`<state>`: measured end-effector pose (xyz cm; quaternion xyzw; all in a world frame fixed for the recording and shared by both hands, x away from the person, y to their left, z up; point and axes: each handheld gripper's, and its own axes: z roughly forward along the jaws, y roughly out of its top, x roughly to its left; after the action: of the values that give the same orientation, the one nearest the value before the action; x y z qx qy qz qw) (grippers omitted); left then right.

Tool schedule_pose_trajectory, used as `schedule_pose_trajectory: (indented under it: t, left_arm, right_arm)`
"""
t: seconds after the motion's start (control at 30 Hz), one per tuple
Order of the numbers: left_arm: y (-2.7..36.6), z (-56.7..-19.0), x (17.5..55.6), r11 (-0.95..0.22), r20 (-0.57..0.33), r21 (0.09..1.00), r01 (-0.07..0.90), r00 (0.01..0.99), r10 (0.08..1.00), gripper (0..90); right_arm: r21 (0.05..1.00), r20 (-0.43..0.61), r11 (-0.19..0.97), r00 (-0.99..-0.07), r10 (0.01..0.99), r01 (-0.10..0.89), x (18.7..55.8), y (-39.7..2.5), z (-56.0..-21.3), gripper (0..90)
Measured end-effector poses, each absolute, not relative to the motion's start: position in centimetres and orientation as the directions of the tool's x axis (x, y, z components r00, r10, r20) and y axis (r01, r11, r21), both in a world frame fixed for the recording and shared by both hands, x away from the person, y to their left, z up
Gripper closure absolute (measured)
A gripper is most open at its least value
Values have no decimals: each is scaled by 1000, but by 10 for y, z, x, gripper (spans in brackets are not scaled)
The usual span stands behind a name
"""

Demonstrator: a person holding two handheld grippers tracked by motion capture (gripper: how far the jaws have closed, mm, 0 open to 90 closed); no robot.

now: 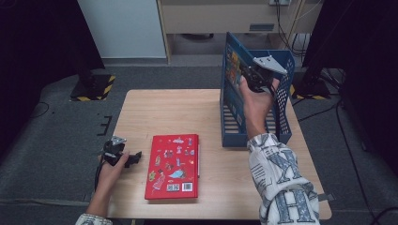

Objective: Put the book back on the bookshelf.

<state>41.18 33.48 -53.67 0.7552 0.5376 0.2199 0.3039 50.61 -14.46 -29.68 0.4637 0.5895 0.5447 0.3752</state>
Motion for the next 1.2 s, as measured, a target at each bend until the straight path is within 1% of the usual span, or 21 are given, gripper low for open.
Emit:
schedule_pose_trajectory:
  t: [0.77,1.2]
  left_arm:
    - [334,-537,412,-240,5,696,677,329,944,0]
    - [334,-537,412,-241,5,695,677,330,944,0]
  right_arm:
    - [982,88,-37,-278,957,184,514,-146,-338,823]
    - [981,82,-28,-285,955,190,513,-145,-347,822]
